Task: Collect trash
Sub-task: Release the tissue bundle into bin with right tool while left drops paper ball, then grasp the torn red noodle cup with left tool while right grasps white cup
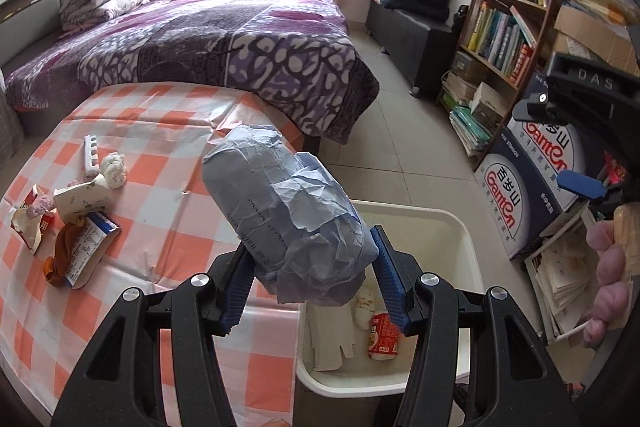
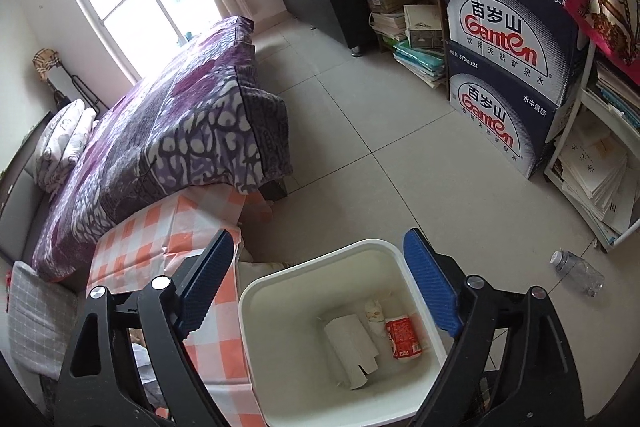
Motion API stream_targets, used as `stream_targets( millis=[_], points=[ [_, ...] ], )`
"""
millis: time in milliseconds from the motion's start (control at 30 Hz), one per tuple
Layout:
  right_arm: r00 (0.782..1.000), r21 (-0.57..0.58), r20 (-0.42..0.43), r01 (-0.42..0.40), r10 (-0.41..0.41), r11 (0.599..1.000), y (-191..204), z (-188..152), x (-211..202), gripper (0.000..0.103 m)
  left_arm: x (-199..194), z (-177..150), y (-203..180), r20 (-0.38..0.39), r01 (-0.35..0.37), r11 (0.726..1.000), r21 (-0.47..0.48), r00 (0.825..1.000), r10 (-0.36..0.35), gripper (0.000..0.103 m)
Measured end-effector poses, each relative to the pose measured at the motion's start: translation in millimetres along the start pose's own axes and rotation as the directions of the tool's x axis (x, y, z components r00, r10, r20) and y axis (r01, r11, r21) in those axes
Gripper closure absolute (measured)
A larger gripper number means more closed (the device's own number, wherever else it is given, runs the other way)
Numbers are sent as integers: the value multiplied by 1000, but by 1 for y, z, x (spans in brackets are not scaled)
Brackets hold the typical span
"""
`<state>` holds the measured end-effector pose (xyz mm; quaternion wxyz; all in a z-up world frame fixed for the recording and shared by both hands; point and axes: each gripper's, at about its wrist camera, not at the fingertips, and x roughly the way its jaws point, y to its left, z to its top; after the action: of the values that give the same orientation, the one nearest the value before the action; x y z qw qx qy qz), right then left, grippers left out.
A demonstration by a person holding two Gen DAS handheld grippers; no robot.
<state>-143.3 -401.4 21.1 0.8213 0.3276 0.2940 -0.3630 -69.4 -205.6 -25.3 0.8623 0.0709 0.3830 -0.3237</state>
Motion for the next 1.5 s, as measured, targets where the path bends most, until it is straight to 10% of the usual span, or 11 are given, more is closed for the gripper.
stream_targets(
  millis=[300,433,567,1100,1333,1500],
  points=[
    [999,30,40,-10,8,999,-3,5,-8,18,11,-2,-17,-58,134,991,24,989,-133,46],
    [999,49,45,-17,15,999,-5,5,-11,18,12,1,-7,-77,242,969,-47,966,-245,23],
    [999,46,36,-38,36,998,0,3,-12,16,10,8,9,-85,264,954,-139,957,-277,22],
    [998,-108,-47,-42,37,993,50,-31,5,13,-14,37,141,-88,-62,943,-326,995,35,18],
    [990,-203,-128,-76,50,976,89,-56,23,12,16,20,202,-304,-316,911,-265,924,232,18],
    [979,-253,-192,-123,75,960,116,-75,32,10,25,-1,251,-406,-349,857,-379,895,185,18]
  ],
)
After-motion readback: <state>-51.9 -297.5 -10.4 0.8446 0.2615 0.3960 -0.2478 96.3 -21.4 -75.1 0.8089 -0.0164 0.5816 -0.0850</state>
